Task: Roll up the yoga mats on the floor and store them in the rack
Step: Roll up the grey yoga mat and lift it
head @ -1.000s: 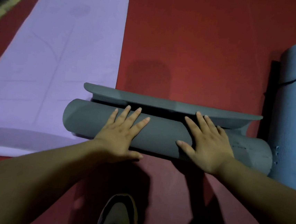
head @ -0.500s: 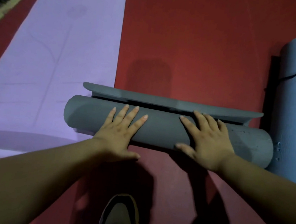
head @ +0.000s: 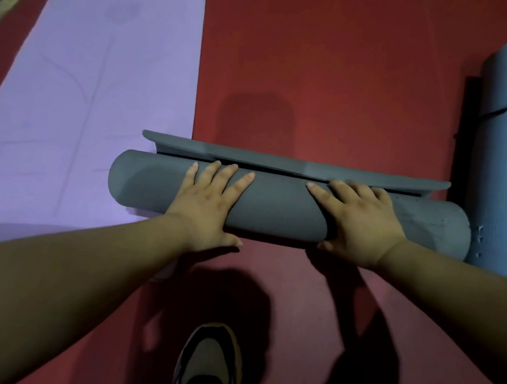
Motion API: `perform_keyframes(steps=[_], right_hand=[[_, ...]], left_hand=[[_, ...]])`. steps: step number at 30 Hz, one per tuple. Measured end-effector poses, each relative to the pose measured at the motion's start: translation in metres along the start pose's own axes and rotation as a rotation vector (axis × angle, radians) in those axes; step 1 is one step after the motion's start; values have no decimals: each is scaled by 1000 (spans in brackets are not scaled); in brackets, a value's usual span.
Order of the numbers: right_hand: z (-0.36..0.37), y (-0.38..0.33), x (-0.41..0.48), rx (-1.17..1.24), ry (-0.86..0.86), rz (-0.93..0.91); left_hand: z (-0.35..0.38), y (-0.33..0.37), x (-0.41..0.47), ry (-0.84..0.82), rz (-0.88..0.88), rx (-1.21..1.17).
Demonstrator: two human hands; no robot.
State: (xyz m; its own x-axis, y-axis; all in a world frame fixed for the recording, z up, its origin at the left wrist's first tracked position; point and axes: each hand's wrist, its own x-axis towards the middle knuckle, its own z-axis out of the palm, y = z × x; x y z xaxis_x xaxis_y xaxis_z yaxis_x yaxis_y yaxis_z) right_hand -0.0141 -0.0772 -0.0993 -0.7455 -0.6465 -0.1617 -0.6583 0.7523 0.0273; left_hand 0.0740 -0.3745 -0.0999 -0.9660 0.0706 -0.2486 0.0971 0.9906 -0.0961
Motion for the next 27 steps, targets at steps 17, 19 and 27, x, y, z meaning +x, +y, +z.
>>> perform_keyframes(steps=[17,19,27], right_hand=[[4,-37,-119,317,-320,-144],[5,-37,-110,341,-251,-119],[7,-31,-85,315,-94,110]], left_hand=[[17,31,-113,-5,267,-60],[12,31,-108,21,235,-97],[7,32,-79,29,97,-130]])
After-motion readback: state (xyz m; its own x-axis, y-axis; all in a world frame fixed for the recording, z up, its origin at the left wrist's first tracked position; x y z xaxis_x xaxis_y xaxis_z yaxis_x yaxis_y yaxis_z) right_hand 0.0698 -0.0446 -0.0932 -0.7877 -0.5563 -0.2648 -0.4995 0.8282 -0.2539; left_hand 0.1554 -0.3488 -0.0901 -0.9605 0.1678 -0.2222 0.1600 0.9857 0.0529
